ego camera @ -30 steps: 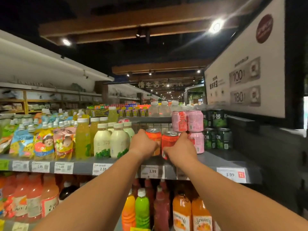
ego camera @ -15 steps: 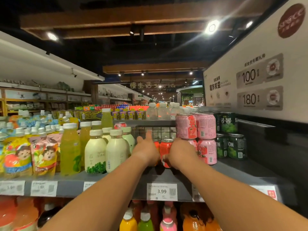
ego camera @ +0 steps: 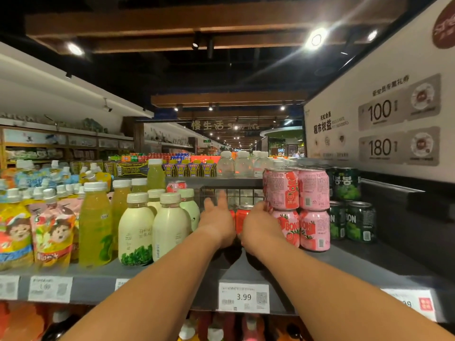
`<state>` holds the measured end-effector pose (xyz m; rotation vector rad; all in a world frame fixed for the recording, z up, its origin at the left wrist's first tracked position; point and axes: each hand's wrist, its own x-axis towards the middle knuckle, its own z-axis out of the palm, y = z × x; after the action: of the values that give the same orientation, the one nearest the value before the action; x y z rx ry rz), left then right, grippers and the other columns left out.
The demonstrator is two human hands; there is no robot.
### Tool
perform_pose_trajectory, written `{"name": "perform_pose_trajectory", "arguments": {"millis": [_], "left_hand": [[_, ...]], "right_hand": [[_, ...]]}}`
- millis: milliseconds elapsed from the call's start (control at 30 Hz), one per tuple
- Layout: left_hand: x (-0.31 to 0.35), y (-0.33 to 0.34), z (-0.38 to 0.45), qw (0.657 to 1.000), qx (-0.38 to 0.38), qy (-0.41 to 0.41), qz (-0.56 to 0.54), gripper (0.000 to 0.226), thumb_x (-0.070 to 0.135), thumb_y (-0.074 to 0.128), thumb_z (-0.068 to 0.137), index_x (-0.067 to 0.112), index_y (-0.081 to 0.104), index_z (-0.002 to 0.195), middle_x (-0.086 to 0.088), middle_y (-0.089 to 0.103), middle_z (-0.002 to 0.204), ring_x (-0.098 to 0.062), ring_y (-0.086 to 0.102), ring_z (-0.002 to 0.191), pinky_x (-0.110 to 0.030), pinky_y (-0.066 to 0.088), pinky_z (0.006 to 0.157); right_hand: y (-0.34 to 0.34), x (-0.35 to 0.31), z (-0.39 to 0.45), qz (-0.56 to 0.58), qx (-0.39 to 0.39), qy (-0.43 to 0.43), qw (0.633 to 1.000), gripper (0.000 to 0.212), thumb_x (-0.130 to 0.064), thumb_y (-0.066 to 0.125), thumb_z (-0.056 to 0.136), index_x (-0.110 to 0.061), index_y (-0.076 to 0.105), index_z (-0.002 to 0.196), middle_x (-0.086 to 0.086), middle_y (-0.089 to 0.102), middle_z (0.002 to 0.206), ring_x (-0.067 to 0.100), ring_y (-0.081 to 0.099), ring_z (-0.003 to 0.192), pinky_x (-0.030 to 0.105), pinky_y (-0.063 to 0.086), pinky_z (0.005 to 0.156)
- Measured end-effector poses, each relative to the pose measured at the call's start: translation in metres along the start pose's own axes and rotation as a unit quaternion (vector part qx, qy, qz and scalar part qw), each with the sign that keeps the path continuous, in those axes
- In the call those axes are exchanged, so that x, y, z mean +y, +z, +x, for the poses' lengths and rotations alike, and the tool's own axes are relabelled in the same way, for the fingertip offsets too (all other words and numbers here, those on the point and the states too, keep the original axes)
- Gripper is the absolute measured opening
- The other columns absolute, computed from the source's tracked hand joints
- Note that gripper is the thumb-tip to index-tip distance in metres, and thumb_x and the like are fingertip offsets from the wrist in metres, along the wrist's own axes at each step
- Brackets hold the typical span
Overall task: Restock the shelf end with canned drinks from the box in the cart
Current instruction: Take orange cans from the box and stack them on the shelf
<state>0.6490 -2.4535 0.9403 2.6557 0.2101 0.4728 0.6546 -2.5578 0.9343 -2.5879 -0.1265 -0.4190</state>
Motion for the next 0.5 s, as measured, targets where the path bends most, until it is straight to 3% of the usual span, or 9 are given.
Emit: {"name": "perform_pose_trajectory", "arguments": {"millis": [67, 133, 200, 333, 433, 500], "left_hand": [[0.001, -0.003, 0.003, 0.998, -0.001, -0.051, -0.048, 0.099, 0.022, 0.065, 0.088, 0.013, -0.006, 0.157, -0.024, 0.016, 0.157, -0.039, 0.035, 0.14, -0.04, 0.034, 0.112], [0.002, -0.003, 0.005, 0.997, -0.002, -0.072, -0.037, 0.081, 0.025, 0.066, 0.087, 0.002, 0.019, 0.148, -0.023, 0.041, 0.145, -0.036, 0.048, 0.131, -0.037, 0.042, 0.102], [0.005, -0.002, 0.008, 0.997, 0.005, -0.076, -0.007, 0.063, 0.023, 0.066, 0.085, 0.001, 0.035, 0.136, -0.019, 0.053, 0.136, -0.034, 0.054, 0.124, -0.035, 0.045, 0.096], [0.011, -0.002, 0.022, 0.996, 0.022, -0.081, 0.036, 0.05, 0.009, 0.061, 0.087, 0.003, 0.043, 0.133, -0.018, 0.058, 0.131, -0.035, 0.058, 0.12, -0.039, 0.047, 0.095], [0.014, 0.004, 0.04, 0.996, 0.028, -0.089, -0.002, 0.036, 0.007, 0.045, 0.096, 0.003, 0.046, 0.132, -0.02, 0.057, 0.132, -0.036, 0.057, 0.121, -0.041, 0.046, 0.095], [0.013, 0.008, 0.054, 0.995, 0.013, -0.096, -0.019, 0.034, 0.006, 0.046, 0.096, 0.003, 0.05, 0.13, -0.019, 0.059, 0.13, -0.035, 0.058, 0.118, -0.039, 0.048, 0.092]], "right_hand": [[0.001, -0.004, -0.001, -0.052, 0.002, -0.046, 0.998, 0.067, -0.008, 0.041, 0.092, -0.011, 0.01, 0.152, 0.02, 0.05, 0.132, 0.037, 0.055, 0.114, 0.042, 0.047, 0.086], [0.0, -0.007, -0.002, -0.076, 0.003, -0.073, 0.994, 0.052, -0.009, 0.04, 0.093, -0.011, 0.028, 0.144, 0.02, 0.043, 0.133, 0.038, 0.055, 0.114, 0.043, 0.047, 0.084], [-0.003, -0.01, 0.004, -0.071, 0.003, -0.064, 0.995, 0.044, -0.008, 0.043, 0.094, -0.01, 0.039, 0.138, 0.019, 0.041, 0.134, 0.036, 0.055, 0.114, 0.043, 0.047, 0.086], [-0.007, -0.016, 0.023, -0.049, 0.01, -0.026, 0.998, 0.037, -0.011, 0.042, 0.096, -0.013, 0.046, 0.133, 0.017, 0.042, 0.133, 0.031, 0.055, 0.114, 0.039, 0.047, 0.086], [0.002, -0.018, 0.04, -0.034, 0.019, 0.013, 0.999, 0.039, -0.012, 0.038, 0.098, -0.011, 0.042, 0.136, 0.019, 0.041, 0.134, 0.032, 0.056, 0.115, 0.039, 0.048, 0.087], [0.007, -0.019, 0.052, -0.022, 0.015, 0.036, 0.999, 0.038, -0.012, 0.043, 0.097, -0.009, 0.043, 0.135, 0.018, 0.043, 0.135, 0.032, 0.056, 0.116, 0.039, 0.049, 0.088]]}}
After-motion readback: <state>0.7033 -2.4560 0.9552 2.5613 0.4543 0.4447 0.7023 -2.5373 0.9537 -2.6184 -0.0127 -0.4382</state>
